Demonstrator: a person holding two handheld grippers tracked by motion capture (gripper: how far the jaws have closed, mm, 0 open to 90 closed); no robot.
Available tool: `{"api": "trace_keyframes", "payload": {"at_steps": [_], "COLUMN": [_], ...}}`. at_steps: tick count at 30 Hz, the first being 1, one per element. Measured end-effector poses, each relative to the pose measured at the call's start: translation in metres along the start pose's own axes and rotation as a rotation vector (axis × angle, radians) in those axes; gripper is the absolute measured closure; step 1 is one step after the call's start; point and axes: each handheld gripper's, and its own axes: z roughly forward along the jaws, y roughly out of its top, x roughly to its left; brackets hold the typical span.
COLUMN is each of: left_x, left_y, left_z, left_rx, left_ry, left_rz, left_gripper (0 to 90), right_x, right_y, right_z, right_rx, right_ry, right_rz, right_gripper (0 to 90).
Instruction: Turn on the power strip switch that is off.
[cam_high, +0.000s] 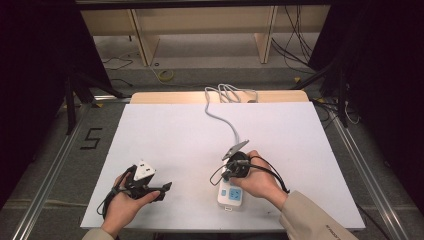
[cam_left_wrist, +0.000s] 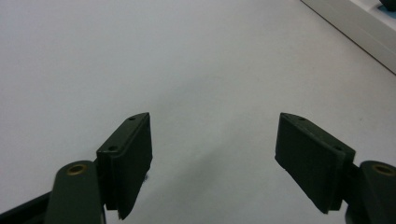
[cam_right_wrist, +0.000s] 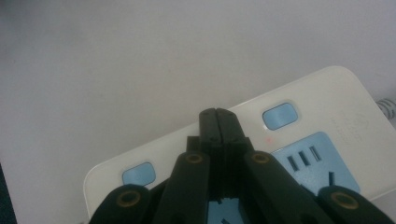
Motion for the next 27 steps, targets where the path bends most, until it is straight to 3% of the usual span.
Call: {"api": "trace_keyframes", "payload": {"at_steps": [27], "left_x": [0.0001], "left_y": [0.0], "left_z": [-0.0002], "left_rx": [0.002], "left_ry": [0.0], "left_rz": [0.0], "left_gripper": [26.9], "right_x": [-0.0037], "right_y": [-0.0006], "right_z": [-0.0069], "right_rx": [-0.036], "right_ry": [-0.006], "right_rz": [0.006], "right_gripper": [86.0]}}
